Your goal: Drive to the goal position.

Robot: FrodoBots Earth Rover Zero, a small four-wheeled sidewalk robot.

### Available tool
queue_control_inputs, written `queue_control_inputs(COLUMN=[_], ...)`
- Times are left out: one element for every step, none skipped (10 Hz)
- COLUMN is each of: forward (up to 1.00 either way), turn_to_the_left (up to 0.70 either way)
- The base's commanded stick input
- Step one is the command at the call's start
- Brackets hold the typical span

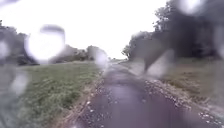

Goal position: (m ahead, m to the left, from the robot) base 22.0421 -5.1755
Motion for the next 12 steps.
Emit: queue_control_inputs(forward=[0.70,0.70,0.70,0.70,0.70,0.70,0.70,0.70,0.70,0.70,0.70,0.70], turn_to_the_left=[0.00,0.00,0.00,0.00,0.00,0.00,0.00,0.00,0.00,0.00,0.00,0.00])
